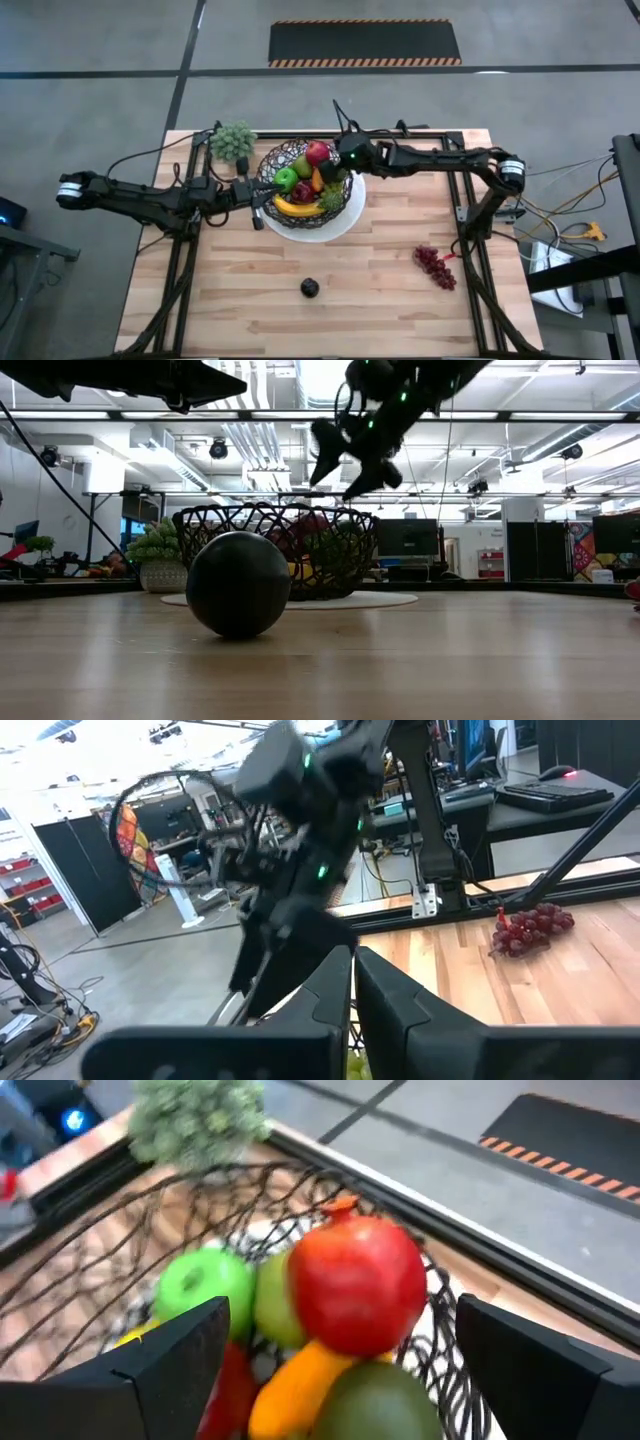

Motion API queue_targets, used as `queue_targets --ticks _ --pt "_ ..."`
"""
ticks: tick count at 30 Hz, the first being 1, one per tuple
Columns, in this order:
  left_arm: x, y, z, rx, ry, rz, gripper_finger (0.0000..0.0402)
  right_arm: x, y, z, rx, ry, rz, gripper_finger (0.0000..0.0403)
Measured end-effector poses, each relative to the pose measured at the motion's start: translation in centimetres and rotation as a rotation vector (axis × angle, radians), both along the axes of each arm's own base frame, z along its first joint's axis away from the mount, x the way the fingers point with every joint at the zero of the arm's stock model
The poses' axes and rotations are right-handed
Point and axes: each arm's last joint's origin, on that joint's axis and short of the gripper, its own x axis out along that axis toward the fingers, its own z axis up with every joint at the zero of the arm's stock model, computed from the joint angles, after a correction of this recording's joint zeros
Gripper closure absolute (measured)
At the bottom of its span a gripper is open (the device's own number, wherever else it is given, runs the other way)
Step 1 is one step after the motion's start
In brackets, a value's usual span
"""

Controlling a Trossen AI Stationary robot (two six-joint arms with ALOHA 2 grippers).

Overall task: Build produce basket
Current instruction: Put the plum into the wire basket

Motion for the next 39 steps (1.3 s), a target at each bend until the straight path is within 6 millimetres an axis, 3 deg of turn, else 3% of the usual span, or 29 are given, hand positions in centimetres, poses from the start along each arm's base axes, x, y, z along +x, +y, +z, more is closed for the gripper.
queue_targets --ticks 4,9,15,20,24,29,35,39 --pt "0.0 0.0 0.0 -0.024 -0.012 -0.009 0.04 -1.1 2.5 2.4 -0.023 0.091 0.099 0.0034" --pt "0.1 -0.6 0.3 -0.073 -0.032 -0.126 0.04 -3.0 7.2 4.0 -0.109 0.139 0.23 0.0042" --pt "0.8 -1.7 0.3 -0.158 -0.071 -0.316 0.04 -5.2 12.9 3.2 -0.194 0.133 0.425 0.0054" --pt "2.3 -3.1 -0.4 -0.217 -0.08 -0.38 0.04 -6.9 15.9 1.1 -0.314 0.049 0.563 0.0056" --pt "3.5 -4.5 -0.5 -0.269 -0.099 -0.436 0.04 -8.5 16.6 -0.9 -0.412 -0.046 0.626 0.0056" --pt "5.1 -6.3 -1.1 -0.343 -0.083 -0.498 0.04 -10.9 16.0 -3.2 -0.516 -0.12 0.667 0.0057" --pt "7.7 -8.5 -1.3 -0.473 -0.022 -0.504 0.04 -13.5 14.7 -3.9 -0.554 -0.306 0.727 0.0058" --pt "9.2 -9.9 -1.0 -0.553 0.106 -0.44 0.04 -14.7 14.2 -3.7 -0.597 -0.357 0.724 0.0058"
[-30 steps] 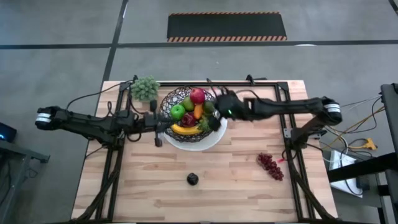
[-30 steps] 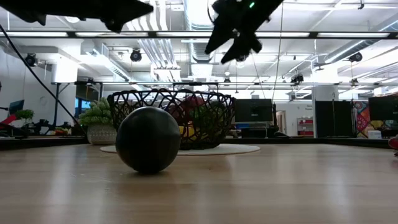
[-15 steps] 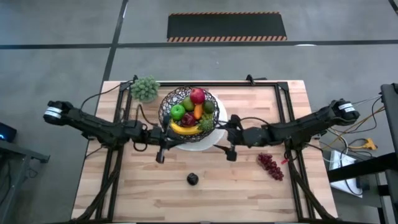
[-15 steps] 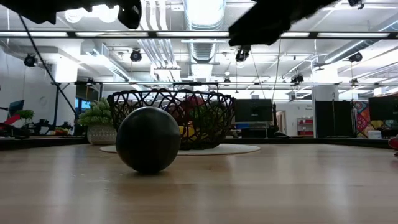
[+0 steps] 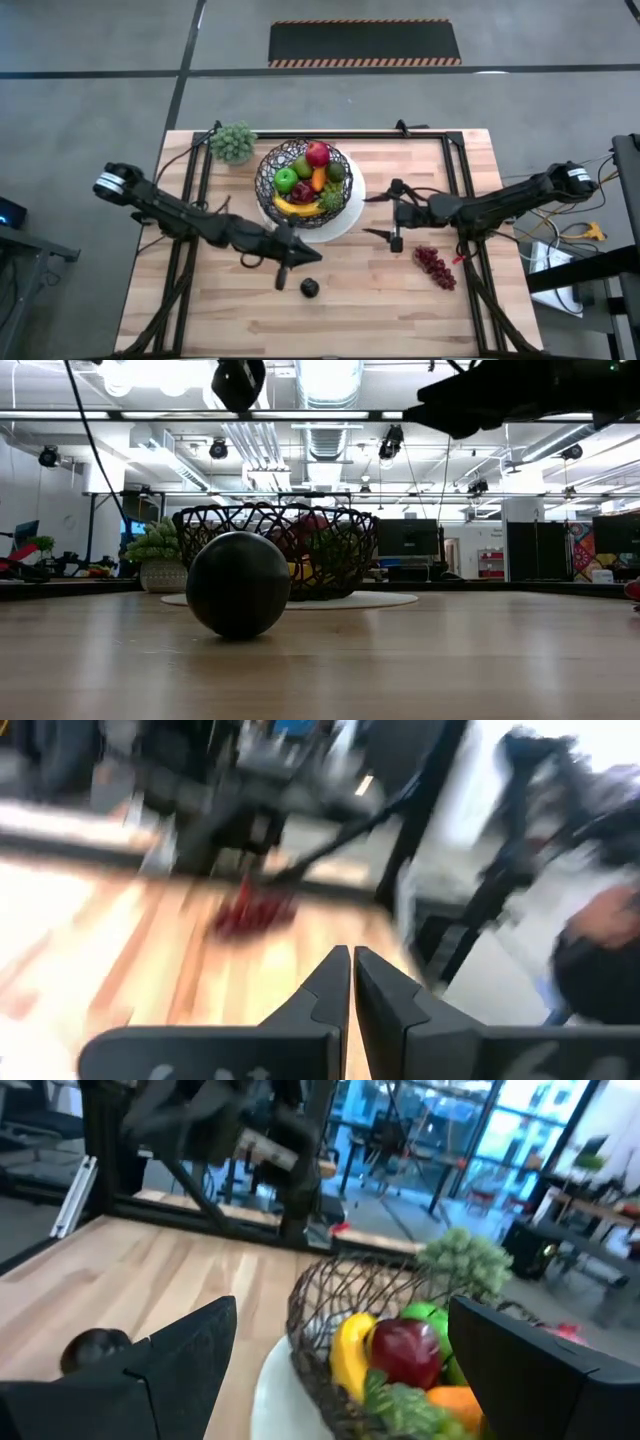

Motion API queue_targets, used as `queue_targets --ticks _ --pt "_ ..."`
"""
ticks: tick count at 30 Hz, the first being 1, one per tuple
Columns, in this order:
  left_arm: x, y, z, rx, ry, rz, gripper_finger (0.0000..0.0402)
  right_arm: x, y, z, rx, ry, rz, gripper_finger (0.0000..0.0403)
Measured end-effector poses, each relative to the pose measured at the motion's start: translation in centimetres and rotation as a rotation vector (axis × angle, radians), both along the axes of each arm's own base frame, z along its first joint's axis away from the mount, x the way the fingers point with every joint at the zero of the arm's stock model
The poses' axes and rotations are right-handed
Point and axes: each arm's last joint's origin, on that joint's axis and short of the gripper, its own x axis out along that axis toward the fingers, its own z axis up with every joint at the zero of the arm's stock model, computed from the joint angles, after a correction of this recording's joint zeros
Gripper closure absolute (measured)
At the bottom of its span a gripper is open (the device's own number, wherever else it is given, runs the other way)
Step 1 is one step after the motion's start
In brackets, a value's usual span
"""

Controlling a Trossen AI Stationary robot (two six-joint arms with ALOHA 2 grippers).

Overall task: Build produce basket
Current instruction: Put the plum into the wire basket

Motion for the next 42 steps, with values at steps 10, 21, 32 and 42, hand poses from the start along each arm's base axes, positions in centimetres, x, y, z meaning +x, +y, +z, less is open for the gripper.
queue_targets --ticks 10,21,32,42 --pt "2.5 -5.2 0.5 0.211 0.642 0.016 0.04 -1.7 -0.2 1.1 -0.048 -0.078 0.002 0.0058" --pt "3.8 -8.9 0.0 0.327 0.85 -0.043 0.0399 -2.5 -0.3 1.0 -0.046 -0.093 0.002 0.0058" --pt "4.1 -7.9 -0.3 0.245 0.906 -0.086 0.0241 -2.5 -0.3 0.9 -0.042 -0.083 0.003 0.0058" --pt "4.4 -8.0 -2.9 0.261 0.821 -0.065 0.0076 -2.5 -0.3 0.8 -0.041 -0.076 0.003 0.0058"
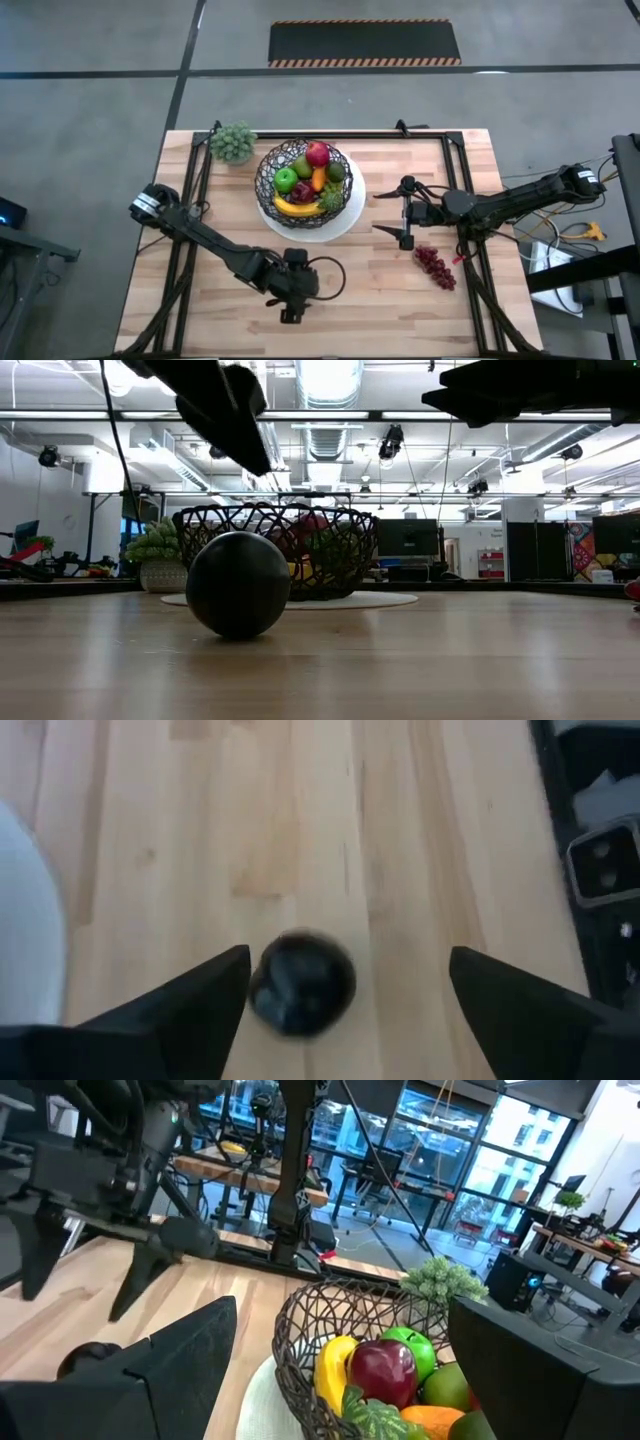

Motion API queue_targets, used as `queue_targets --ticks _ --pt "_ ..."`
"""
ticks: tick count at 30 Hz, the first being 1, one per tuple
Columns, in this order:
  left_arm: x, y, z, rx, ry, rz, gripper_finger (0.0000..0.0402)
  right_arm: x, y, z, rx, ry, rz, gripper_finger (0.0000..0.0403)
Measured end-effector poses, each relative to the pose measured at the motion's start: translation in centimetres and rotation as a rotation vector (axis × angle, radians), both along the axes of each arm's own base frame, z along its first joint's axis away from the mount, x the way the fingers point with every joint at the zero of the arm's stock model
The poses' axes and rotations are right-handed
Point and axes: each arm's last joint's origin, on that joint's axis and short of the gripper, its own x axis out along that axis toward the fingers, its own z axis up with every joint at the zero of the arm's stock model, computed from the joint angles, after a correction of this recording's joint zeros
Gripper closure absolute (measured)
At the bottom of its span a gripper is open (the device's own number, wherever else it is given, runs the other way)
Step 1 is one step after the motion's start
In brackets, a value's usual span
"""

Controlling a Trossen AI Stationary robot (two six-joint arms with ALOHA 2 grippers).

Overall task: Build produce basket
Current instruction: Put the plum into the wire basket

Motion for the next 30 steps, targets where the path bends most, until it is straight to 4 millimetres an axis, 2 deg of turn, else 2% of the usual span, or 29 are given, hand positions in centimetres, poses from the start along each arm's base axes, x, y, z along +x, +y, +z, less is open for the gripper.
queue_targets --ticks 4,11,16,30 --pt "0.0 0.0 -1.7 -0.026 -0.049 -0.001 0.0071 0.0 0.0 -0.1 0.002 0.013 0.0 0.0058" --pt "-1.0 0.6 -4.5 0.004 0.0 -0.003 0.007 0.0 0.0 -0.2 0.016 0.025 0.0 0.0058" --pt "-1.2 0.8 -5.0 0.071 -0.02 -0.009 0.007 0.0 0.0 -0.3 0.019 0.028 0.0 0.0058" --pt "-1.5 1.1 -7.2 0.027 -0.165 -0.013 0.007 0.0 0.0 -0.3 0.018 0.028 -0.004 0.0058"
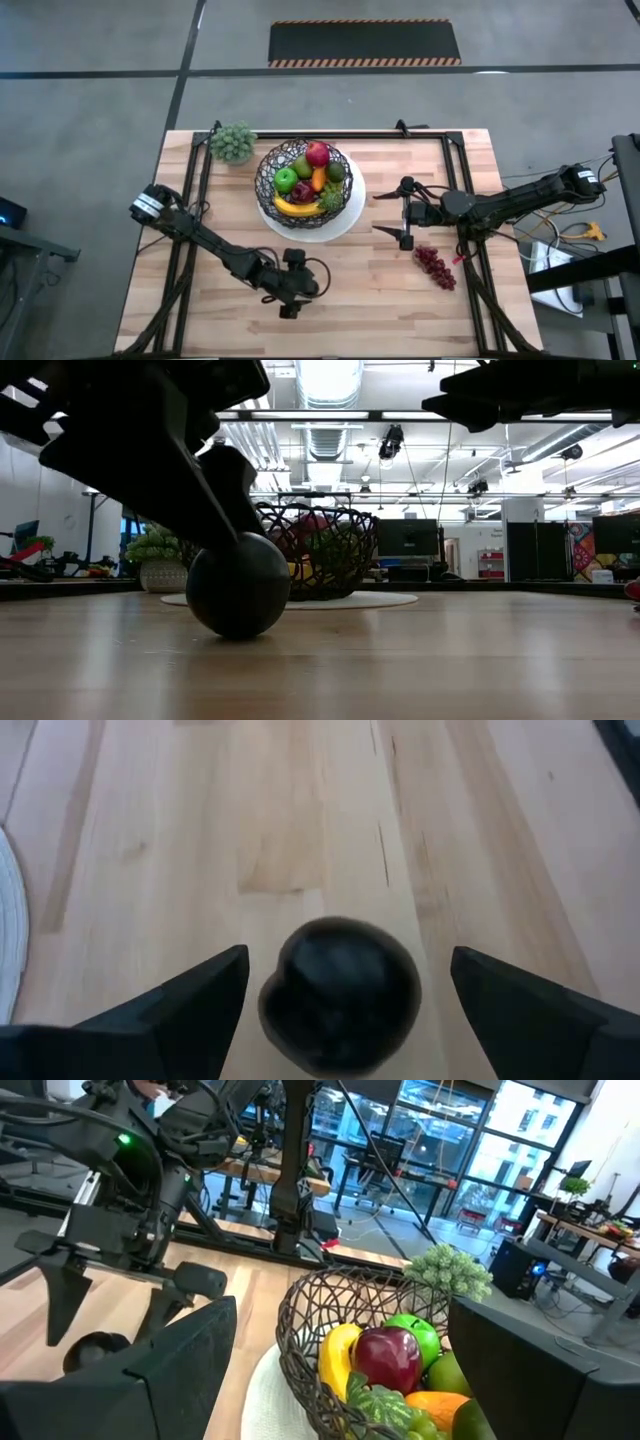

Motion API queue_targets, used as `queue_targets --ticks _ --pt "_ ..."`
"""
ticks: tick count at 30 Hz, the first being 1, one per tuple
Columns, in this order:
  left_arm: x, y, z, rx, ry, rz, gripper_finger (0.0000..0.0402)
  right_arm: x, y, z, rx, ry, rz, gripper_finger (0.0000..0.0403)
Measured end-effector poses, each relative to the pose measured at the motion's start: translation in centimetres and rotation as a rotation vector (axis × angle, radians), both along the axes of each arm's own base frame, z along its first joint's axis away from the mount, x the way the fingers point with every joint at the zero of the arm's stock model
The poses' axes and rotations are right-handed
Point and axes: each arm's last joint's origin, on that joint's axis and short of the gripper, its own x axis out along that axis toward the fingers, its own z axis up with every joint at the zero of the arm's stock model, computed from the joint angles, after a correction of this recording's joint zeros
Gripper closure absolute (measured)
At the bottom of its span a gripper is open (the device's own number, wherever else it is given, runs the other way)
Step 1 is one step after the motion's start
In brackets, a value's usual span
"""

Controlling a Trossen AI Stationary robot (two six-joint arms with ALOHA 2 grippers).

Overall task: Build produce basket
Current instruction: Put the plum into the wire basket

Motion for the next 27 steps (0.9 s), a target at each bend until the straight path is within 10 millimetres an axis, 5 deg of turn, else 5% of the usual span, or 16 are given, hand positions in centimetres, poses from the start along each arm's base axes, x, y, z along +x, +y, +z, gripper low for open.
queue_targets --ticks 7,27 --pt "-0.15 0.11 -0.45 -0.016 -0.038 0.005 0.0075 0.0 -0.01 -0.03 0.002 0.003 -0.004 0.0058" --pt "-0.26 0.23 -0.72 -0.02 -0.043 0.006 0.0182 0.0 -0.01 -0.06 0.003 0.006 -0.004 0.0058"
